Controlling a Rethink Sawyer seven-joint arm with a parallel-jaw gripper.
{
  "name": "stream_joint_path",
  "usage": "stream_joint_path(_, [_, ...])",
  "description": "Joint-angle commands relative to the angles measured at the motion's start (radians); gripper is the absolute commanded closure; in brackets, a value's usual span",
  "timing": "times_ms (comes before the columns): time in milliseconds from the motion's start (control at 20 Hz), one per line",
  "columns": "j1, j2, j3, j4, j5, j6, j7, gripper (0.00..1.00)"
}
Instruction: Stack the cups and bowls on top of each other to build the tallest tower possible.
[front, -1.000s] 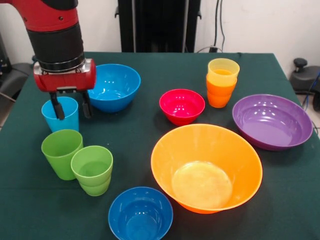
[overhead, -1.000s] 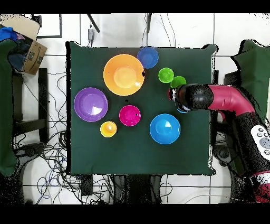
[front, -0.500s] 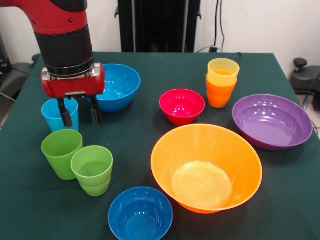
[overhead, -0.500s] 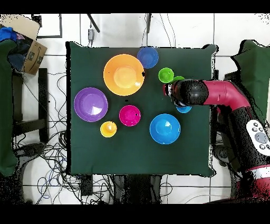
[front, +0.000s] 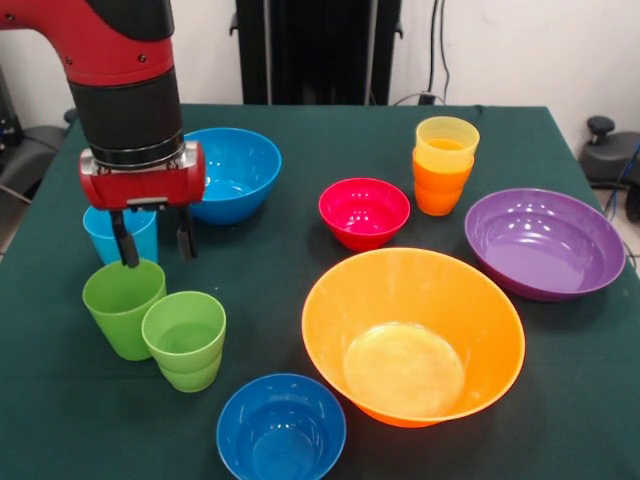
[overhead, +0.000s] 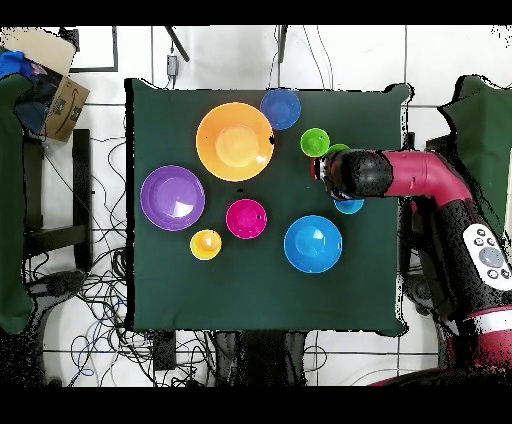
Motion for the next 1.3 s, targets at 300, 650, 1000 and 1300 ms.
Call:
stream_joint_path(300, [0.003,0.057,-0.003,-0.032,-0.173,-0.087,-0.323,0.00])
stream_joint_path(650, [-0.003,0.082,-0.014,-0.015,-0.214,-0.129,-0.292,0.00])
stream_joint_path(1000, [-0.036,0.121,0.008,0.022,-0.228,-0.210,-0.271,0.00])
stream_joint_path(1300, [-0.044,0.127,0.004,0.032,-0.214,-0.209,-0.261,0.00])
